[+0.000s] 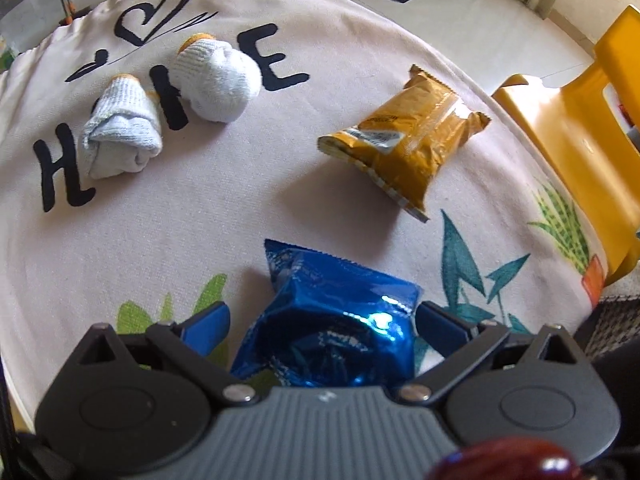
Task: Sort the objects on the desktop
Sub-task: 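Grasp the last blue packet with the left gripper while the right gripper approaches a white glove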
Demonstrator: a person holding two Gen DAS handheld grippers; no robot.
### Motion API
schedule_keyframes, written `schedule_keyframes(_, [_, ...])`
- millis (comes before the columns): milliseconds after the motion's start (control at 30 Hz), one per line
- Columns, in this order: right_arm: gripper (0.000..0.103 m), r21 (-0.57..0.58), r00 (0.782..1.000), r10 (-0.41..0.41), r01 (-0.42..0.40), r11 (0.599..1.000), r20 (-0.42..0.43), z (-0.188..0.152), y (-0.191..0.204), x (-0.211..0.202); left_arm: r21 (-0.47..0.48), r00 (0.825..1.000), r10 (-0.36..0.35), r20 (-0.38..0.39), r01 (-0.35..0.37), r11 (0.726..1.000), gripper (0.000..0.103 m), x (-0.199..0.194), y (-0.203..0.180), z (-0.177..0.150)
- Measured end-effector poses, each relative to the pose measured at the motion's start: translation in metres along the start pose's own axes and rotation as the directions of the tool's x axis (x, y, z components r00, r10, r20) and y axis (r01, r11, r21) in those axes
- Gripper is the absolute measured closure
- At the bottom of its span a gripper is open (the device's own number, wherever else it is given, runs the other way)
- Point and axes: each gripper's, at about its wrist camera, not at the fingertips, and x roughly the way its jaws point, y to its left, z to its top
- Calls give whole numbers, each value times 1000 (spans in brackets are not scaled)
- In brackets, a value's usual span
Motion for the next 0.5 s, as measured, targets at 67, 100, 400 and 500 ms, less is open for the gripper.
schedule_keyframes(67, [15, 5, 1000, 1, -1, 1000, -2, 1, -1, 3, -41, 1000, -7, 10, 7, 999, 1, 0, 6, 0])
schedule_keyframes(100, [15, 8, 1000, -1, 1, 1000, -2, 1, -2, 4, -63, 1000, 6, 14, -5, 998, 1, -1, 9, 1])
schedule_keyframes(400, [15, 42, 1000, -7, 8, 999, -12, 4, -9, 34, -303, 982, 187, 35, -168, 938, 1, -7, 60, 4])
schedule_keyframes(500, [15, 36, 1000, -21, 21, 999, -11, 4, -9, 49, -404, 963, 269, 20, -238, 883, 1, -11, 84, 1])
